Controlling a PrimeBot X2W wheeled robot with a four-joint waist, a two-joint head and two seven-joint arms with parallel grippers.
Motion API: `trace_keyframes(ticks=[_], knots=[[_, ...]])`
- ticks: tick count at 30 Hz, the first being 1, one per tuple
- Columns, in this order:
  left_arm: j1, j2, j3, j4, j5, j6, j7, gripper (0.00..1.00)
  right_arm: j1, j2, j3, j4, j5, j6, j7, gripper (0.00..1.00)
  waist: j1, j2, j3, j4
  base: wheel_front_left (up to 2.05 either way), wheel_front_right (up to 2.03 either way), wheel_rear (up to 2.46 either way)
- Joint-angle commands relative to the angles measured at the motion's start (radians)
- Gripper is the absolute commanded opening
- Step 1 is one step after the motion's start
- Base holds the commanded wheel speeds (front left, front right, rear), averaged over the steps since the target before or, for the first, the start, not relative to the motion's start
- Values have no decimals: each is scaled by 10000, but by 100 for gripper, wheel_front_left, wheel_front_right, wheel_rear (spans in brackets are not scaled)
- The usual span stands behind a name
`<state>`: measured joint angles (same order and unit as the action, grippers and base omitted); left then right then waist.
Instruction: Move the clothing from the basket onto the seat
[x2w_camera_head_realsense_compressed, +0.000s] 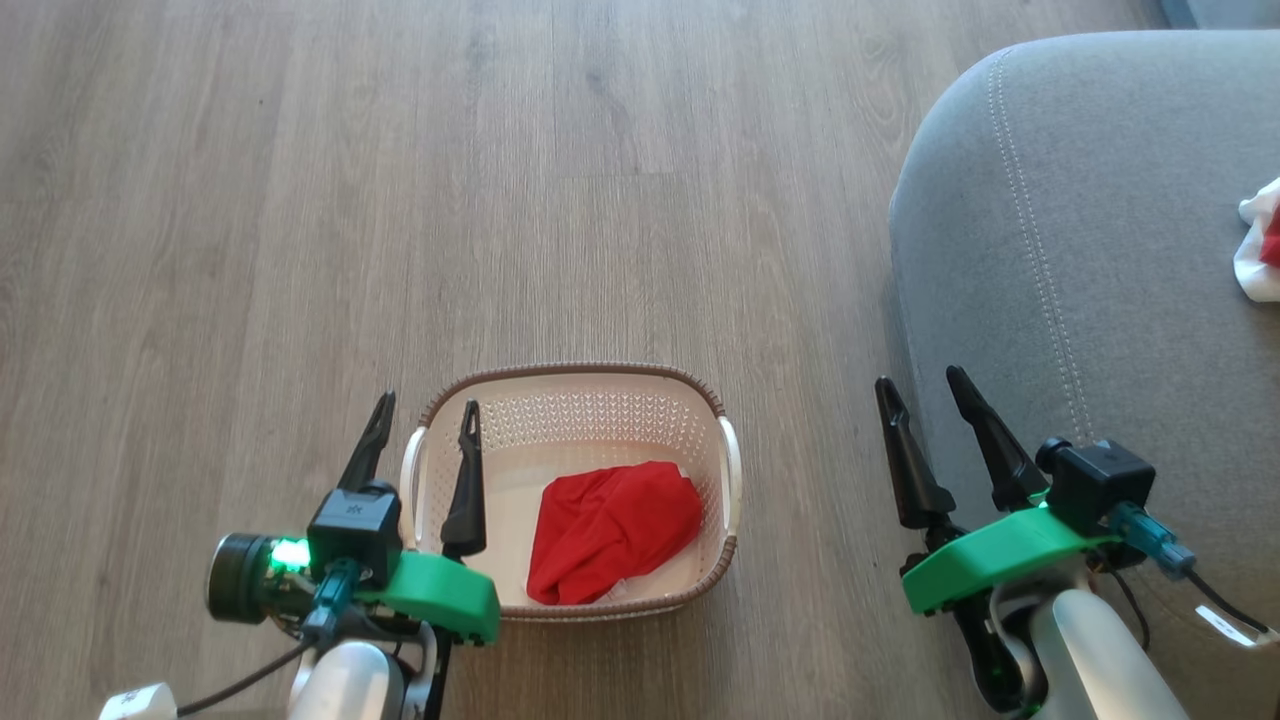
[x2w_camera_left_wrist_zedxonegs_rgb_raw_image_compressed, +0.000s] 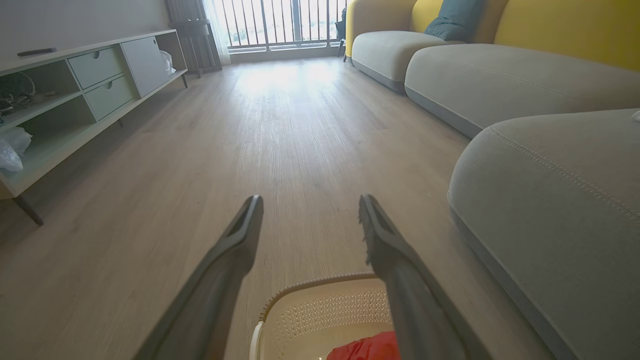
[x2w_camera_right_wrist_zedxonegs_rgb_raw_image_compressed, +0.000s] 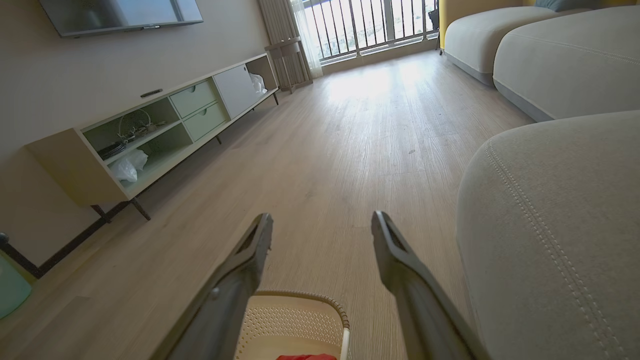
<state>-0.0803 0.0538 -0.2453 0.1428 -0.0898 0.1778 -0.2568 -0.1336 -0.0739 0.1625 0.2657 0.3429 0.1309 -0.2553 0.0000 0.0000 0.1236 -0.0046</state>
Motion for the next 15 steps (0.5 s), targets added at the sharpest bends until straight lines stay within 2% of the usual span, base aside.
trace_keyframes(ticks=[1,15], knots=[[-397,-35,254,-363,-33,-33,-49,100,-277,44,207,-242,-30,-2,-64,100,0,0,-11,-2,0,0,0],[-365,-35,211,-321,42,-129,-49,100,-308,112,135,-309,-57,-2,-65,100,0,0,-58,-122,0,0,0]])
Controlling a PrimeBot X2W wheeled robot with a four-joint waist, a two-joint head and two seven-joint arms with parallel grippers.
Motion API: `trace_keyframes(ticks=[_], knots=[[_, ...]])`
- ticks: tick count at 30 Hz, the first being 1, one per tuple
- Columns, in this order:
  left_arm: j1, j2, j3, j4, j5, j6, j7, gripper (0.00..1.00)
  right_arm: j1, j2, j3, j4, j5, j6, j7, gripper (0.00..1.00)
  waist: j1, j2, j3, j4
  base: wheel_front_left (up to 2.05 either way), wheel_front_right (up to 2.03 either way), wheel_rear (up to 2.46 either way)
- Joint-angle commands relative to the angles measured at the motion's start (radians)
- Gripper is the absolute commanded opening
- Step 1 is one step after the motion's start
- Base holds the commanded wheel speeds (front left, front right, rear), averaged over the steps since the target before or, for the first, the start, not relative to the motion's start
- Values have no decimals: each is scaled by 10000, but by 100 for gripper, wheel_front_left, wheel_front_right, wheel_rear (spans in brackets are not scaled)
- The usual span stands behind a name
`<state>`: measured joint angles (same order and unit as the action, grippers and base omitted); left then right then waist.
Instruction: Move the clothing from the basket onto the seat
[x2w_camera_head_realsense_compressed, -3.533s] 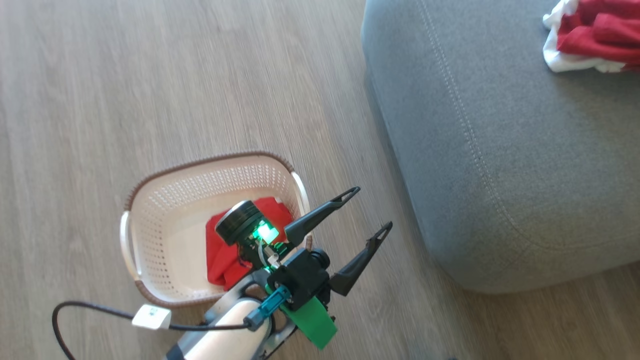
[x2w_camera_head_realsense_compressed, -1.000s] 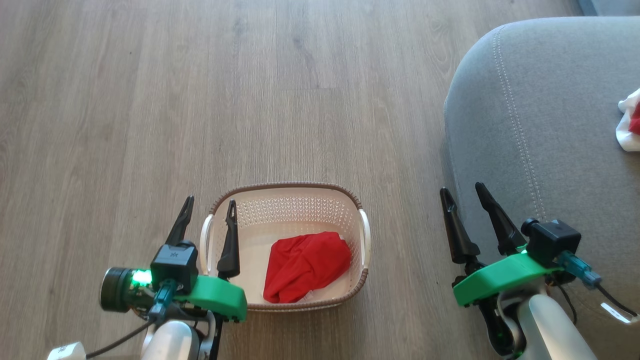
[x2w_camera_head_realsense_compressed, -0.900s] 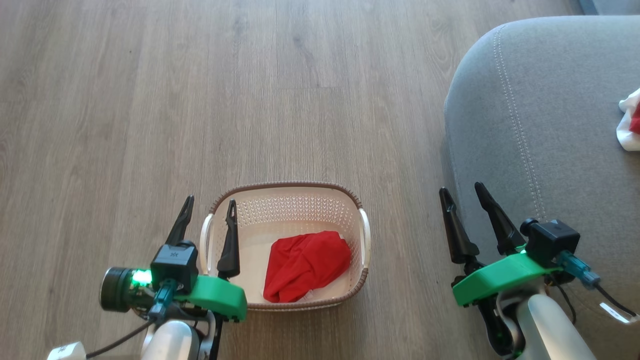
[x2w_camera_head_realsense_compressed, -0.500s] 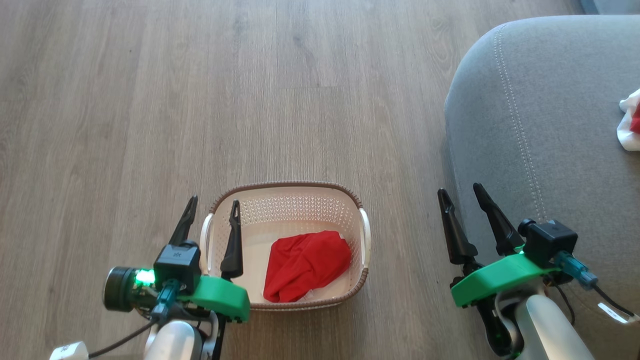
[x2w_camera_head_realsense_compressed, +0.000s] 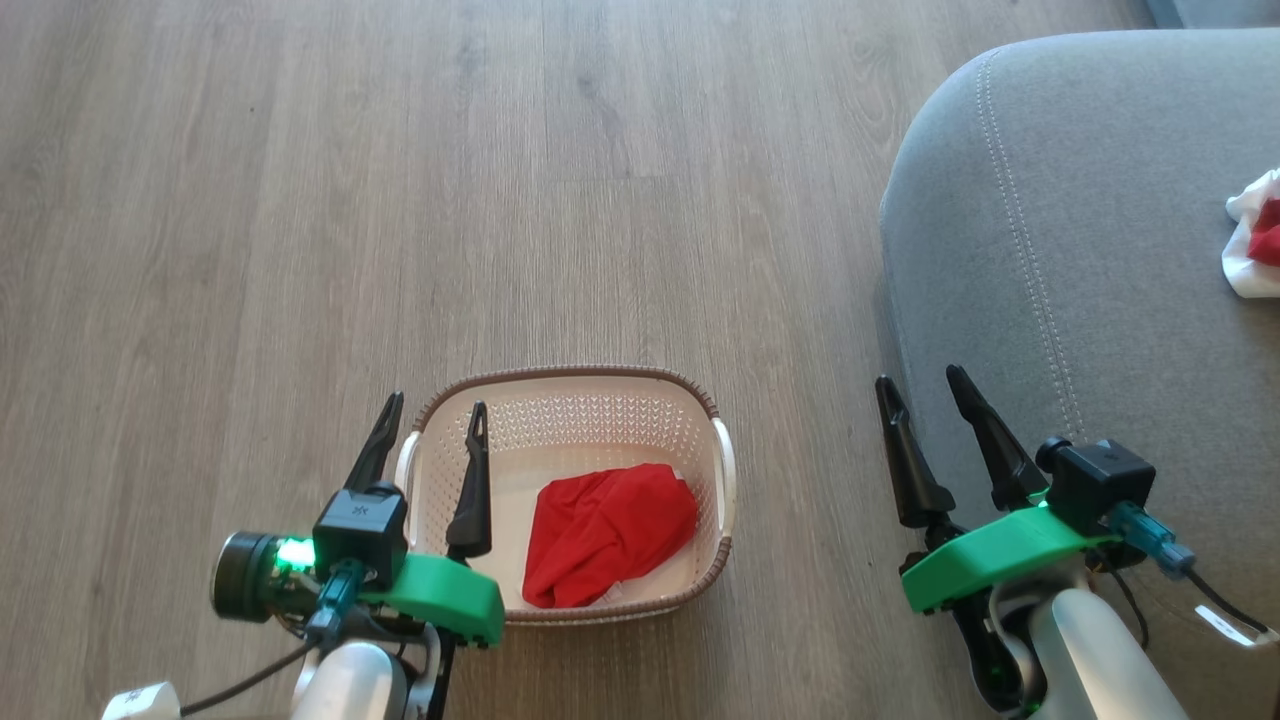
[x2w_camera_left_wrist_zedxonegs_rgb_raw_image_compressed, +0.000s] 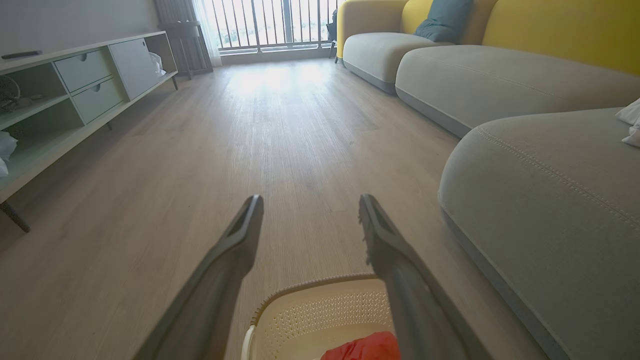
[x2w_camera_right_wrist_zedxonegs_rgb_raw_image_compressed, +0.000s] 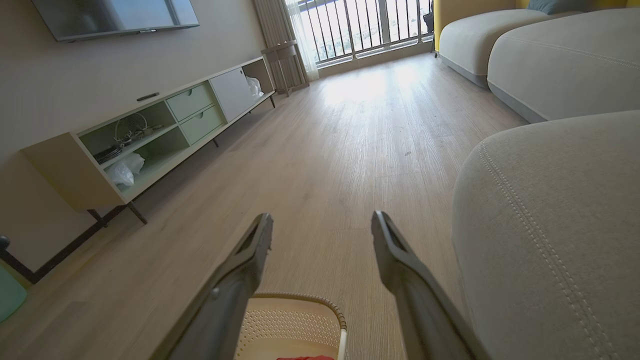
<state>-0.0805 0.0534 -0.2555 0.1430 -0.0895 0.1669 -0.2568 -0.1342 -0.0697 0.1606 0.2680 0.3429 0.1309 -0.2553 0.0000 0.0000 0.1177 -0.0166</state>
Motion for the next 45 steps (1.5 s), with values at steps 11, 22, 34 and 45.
trace_keyframes(ticks=[11,22,34,45], knots=[[-404,-32,295,-403,31,-18,-49,100,-332,117,103,-351,-62,-2,-65,100,0,0,96,-44,0,0,0],[-687,-32,268,-283,54,-200,-49,100,-554,142,-156,-396,-238,-2,-65,100,0,0,907,-297,0,0,0],[-2355,114,-178,722,871,-1128,-49,100,-1366,189,-1080,-844,-435,-2,-65,100,0,0,3963,-1141,0,0,0],[-4482,1048,-929,3901,1434,-1550,-49,100,-1583,193,-928,-1469,23,-2,-65,100,0,0,6241,-2243,0,0,0]])
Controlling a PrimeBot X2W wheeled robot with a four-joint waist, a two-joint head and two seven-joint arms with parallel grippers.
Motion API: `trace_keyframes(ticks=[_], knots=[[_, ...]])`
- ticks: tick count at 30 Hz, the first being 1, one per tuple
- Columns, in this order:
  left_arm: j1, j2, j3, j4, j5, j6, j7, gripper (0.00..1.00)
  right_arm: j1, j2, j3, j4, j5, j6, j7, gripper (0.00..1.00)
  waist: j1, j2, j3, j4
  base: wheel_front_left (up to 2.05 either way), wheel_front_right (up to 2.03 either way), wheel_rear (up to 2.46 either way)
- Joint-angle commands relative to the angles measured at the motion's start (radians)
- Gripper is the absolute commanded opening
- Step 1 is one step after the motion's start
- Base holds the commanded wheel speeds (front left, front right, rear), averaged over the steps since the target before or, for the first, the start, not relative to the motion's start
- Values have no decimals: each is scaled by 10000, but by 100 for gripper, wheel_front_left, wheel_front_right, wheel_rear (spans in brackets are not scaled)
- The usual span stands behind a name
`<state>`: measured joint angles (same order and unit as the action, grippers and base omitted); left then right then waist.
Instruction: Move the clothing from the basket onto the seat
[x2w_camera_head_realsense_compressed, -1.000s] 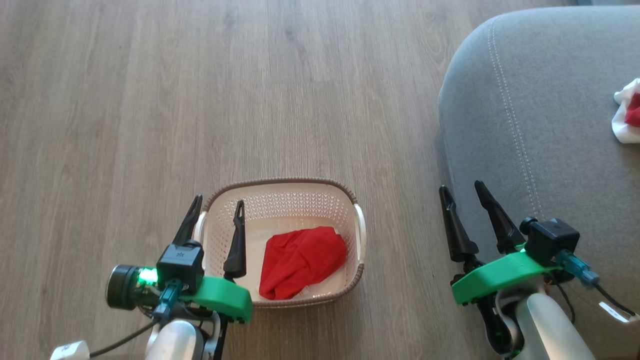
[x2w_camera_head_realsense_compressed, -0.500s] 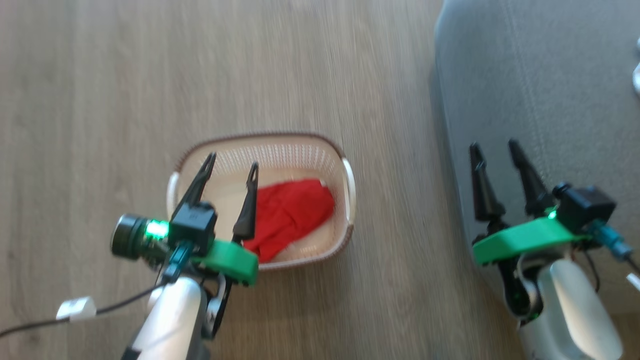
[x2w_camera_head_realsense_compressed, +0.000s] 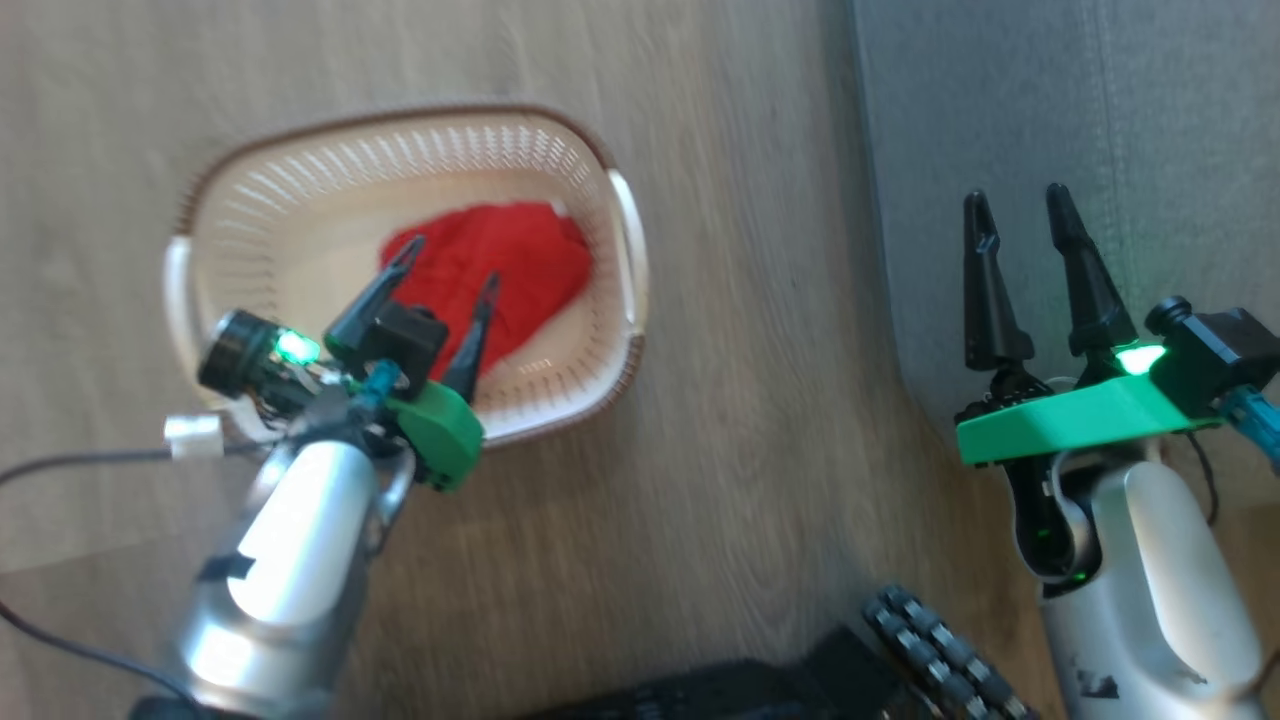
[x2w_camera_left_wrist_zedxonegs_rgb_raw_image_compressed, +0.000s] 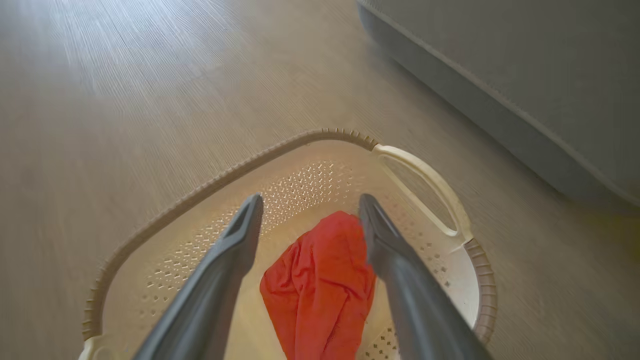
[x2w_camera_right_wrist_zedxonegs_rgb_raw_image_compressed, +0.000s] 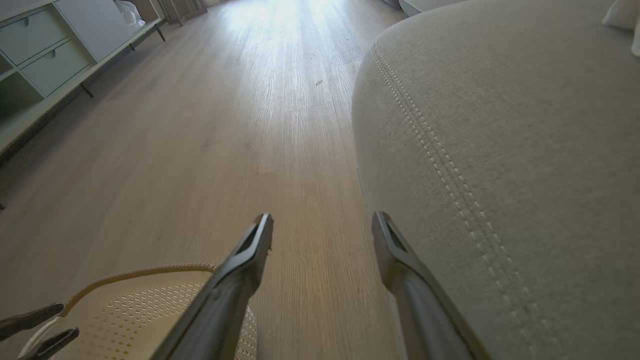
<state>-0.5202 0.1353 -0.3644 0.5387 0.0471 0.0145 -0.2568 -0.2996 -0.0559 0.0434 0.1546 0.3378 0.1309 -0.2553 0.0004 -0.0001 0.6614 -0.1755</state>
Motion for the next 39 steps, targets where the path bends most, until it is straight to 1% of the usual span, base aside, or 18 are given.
trace_keyframes(ticks=[1,3,7,8,13,17,20,22,25,27,28,29,35,39], knots=[[-292,321,123,233,75,-58,-49,100,51,55,293,-382,130,-2,-65,100,-4,1,965,-752,0,0,0],[-677,594,41,955,147,-128,-49,100,56,55,466,-465,249,-2,-65,100,-4,1,1372,-1044,0,0,0],[-1485,955,-194,2245,275,-288,-49,100,44,56,681,-594,378,-2,-65,100,-4,1,1929,-1412,0,0,0],[-1485,955,-194,2245,275,-288,-49,100,44,56,681,-594,378,-2,-65,100,-4,1,1929,-1412,0,0,0],[-2545,1328,-364,3864,363,-462,-49,100,-7,56,876,-702,656,-2,-65,100,-4,1,2530,-1848,0,0,0],[-3138,1326,-641,4848,415,-759,-49,100,134,56,843,-751,760,-2,-65,100,-4,1,2681,-1920,0,0,0],[-3587,1352,-1066,5603,682,-975,-49,100,286,56,817,-800,848,-2,-65,100,-4,1,2845,-1939,0,0,0],[-3871,1304,-1212,6097,760,-1008,-42,100,339,56,832,-800,881,-2,-65,100,-4,1,2893,-1938,0,0,0],[-4284,1203,-1259,6842,761,-909,231,100,373,56,888,-833,888,-2,-65,100,-4,1,2995,-1959,0,0,0],[-4467,1183,-1269,7092,755,-735,456,100,404,56,921,-886,899,-2,-65,100,-4,1,3025,-1982,0,0,0],[-4544,1184,-1234,7168,724,-568,534,100,437,56,930,-925,912,-2,-65,100,-4,1,3046,-1993,0,0,0],[-4596,1179,-1206,7234,675,-541,621,100,499,56,936,-935,959,-2,-65,100,-4,1,3076,-2008,0,0,0],[-4763,1100,-1254,7424,467,-910,945,100,673,56,1039,-891,1023,-2,-65,100,-4,1,3246,-2019,0,0,0],[-4824,993,-1257,7473,295,-1059,1223,100,722,56,1007,-969,1013,-2,-65,100,-4,1,3333,-1967,0,0,0]])
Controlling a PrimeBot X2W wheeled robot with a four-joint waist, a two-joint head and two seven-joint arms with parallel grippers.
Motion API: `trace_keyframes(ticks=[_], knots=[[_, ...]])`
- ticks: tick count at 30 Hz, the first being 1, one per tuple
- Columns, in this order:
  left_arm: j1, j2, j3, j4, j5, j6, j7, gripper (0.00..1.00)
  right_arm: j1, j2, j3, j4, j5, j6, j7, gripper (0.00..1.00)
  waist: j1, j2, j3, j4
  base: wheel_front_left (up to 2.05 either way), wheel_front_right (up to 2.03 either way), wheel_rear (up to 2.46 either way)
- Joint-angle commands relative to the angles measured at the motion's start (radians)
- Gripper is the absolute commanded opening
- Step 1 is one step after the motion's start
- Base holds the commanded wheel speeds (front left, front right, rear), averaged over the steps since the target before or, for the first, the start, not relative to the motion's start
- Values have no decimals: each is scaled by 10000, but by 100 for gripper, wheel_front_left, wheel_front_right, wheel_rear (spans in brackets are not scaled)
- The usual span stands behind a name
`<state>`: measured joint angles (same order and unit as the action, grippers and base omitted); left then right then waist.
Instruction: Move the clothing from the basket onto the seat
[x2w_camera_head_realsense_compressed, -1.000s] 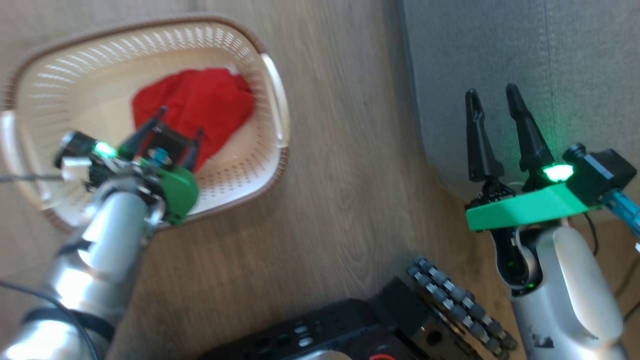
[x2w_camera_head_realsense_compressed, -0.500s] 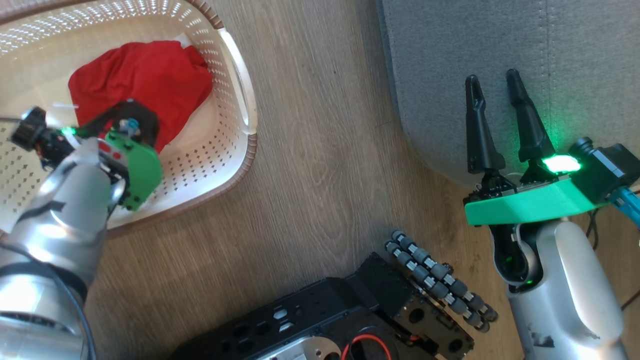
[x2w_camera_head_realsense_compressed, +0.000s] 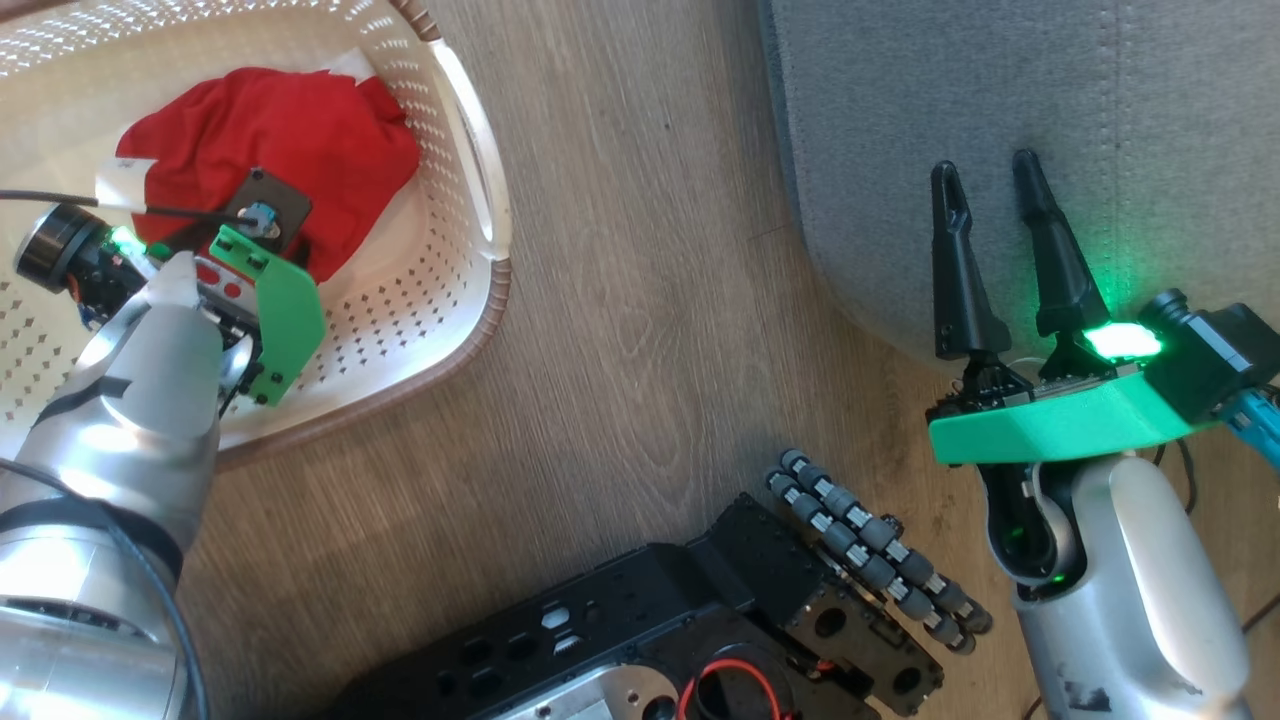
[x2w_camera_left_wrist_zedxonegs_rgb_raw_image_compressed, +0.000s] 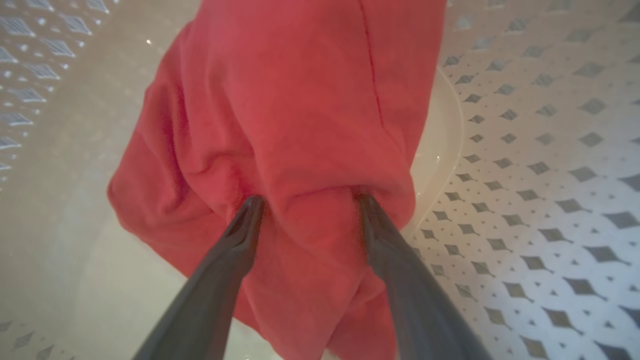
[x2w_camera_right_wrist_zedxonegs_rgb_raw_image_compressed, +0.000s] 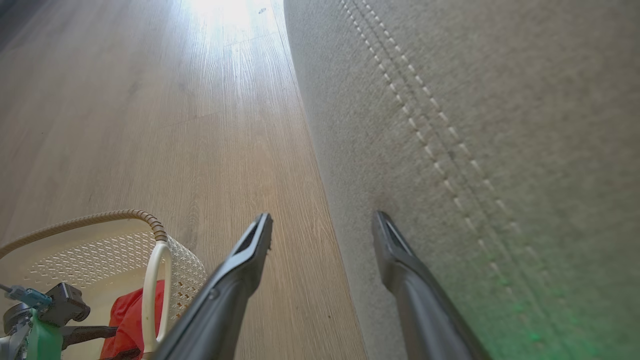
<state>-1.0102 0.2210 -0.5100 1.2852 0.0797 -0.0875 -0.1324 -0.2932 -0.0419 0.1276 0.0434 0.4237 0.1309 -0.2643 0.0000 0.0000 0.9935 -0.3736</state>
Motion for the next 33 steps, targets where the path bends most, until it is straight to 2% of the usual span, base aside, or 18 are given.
trace_keyframes(ticks=[1,9,10,11,22,33], knots=[[66,117,203,16,-81,-76,48,100,668,-84,165,127,128,-2,25,100,0,0,21,21,0,0,0],[-58,53,34,45,-259,-270,436,100,828,-84,87,4,-64,-2,25,100,0,0,153,160,0,0,0],[-61,43,30,47,-302,-287,487,47,833,-84,87,1,-83,-2,25,100,0,0,164,176,0,0,0],[-58,25,20,48,-340,-302,524,0,828,-84,92,1,-104,-2,25,100,0,0,165,192,0,0,0],[118,143,180,54,-860,-320,229,0,474,-83,141,59,-165,-2,25,100,0,0,-78,187,0,0,0],[507,322,655,55,-1574,120,-587,0,-24,-83,154,194,-156,-2,25,100,0,0,-1004,17,0,0,0]])
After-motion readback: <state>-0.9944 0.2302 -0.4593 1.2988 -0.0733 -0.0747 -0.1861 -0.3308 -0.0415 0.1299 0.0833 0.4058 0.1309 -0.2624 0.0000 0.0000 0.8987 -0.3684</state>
